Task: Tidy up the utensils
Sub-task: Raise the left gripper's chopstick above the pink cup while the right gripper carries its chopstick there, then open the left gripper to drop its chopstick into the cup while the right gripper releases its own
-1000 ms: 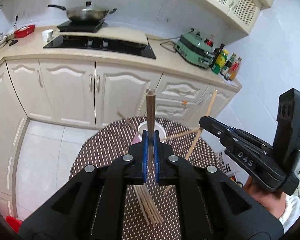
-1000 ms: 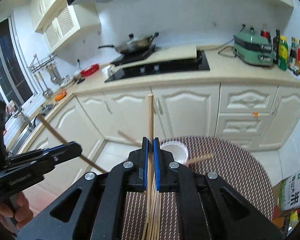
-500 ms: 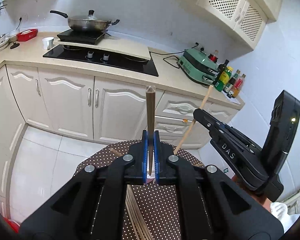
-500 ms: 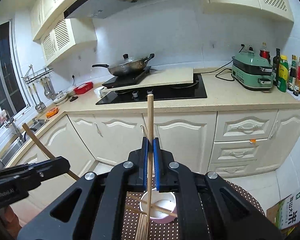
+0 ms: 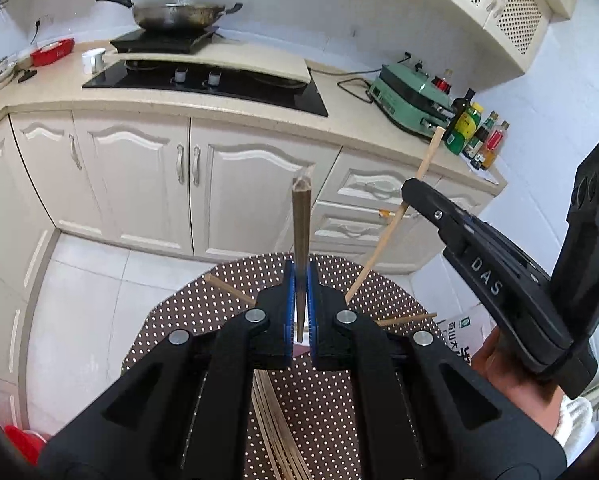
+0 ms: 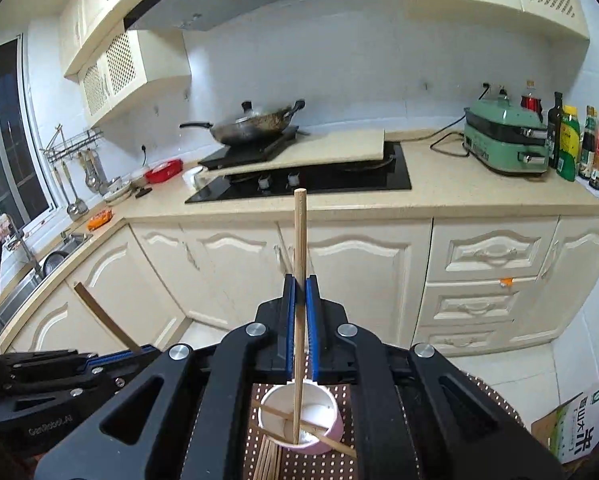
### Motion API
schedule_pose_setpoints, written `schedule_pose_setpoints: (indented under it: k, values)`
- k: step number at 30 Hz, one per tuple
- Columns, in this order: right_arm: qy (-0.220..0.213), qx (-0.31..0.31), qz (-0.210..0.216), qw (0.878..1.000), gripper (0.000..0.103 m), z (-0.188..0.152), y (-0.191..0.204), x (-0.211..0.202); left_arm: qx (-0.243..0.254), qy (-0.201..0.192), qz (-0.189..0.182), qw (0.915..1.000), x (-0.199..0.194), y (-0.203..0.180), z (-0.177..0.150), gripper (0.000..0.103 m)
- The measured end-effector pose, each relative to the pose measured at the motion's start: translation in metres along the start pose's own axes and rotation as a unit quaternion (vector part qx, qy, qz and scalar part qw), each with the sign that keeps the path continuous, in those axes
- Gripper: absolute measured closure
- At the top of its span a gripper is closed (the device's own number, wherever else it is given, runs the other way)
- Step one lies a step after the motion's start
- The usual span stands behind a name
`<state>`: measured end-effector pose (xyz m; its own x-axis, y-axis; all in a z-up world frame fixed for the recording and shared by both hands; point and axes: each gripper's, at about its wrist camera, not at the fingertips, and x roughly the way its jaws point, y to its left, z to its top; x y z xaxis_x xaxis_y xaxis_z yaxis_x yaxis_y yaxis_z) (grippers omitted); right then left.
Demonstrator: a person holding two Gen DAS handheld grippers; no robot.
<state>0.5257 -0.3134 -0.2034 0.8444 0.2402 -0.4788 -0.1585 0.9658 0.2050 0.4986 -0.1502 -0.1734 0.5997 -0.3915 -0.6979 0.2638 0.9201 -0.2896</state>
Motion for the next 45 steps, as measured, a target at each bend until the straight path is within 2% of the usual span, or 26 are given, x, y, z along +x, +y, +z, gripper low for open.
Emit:
schedule_pose_setpoints:
  k: [6, 19, 31, 33, 36, 39, 41, 45]
  values:
    - [0.042, -0.004, 0.007, 0.999, 0.099, -0.021, 0.001, 0.007, 0.005, 0.022, 0.002, 0.9997, 0.009, -0.003, -0.007, 0.097]
    - [0.122, -0.034, -0.008, 0.992, 0.098, -0.057, 0.008, 0.02, 0.003, 0.059, 0.009, 0.9982, 0.02, 0.0, -0.025, 0.097]
    - [0.132, -0.015, -0.008, 0.991, 0.096, -0.062, 0.006, 0.009, 0.006, 0.078, 0.016, 0.9968, 0.017, -0.001, -0.035, 0.094]
    - [0.13, -0.011, -0.011, 0.991, 0.087, -0.061, 0.006, 0.005, 0.007, 0.079, 0.021, 0.9966, 0.015, -0.001, -0.037, 0.093]
    - [0.123, -0.003, -0.015, 0.992, 0.076, -0.06, 0.007, -0.004, 0.004, 0.079, 0.023, 0.9966, 0.012, 0.0, -0.04, 0.089]
    - [0.118, 0.002, -0.017, 0.993, 0.073, -0.06, 0.007, -0.012, 0.003, 0.076, 0.028, 0.9967, 0.007, 0.001, -0.043, 0.073]
    - [0.115, 0.005, -0.019, 0.993, 0.072, -0.06, 0.007, -0.017, 0.002, 0.071, 0.03, 0.997, 0.003, 0.002, -0.046, 0.057]
    - [0.11, 0.012, -0.023, 0.994, 0.072, -0.063, 0.009, -0.029, 0.001, 0.066, 0.029, 0.9974, -0.005, 0.004, -0.053, 0.057]
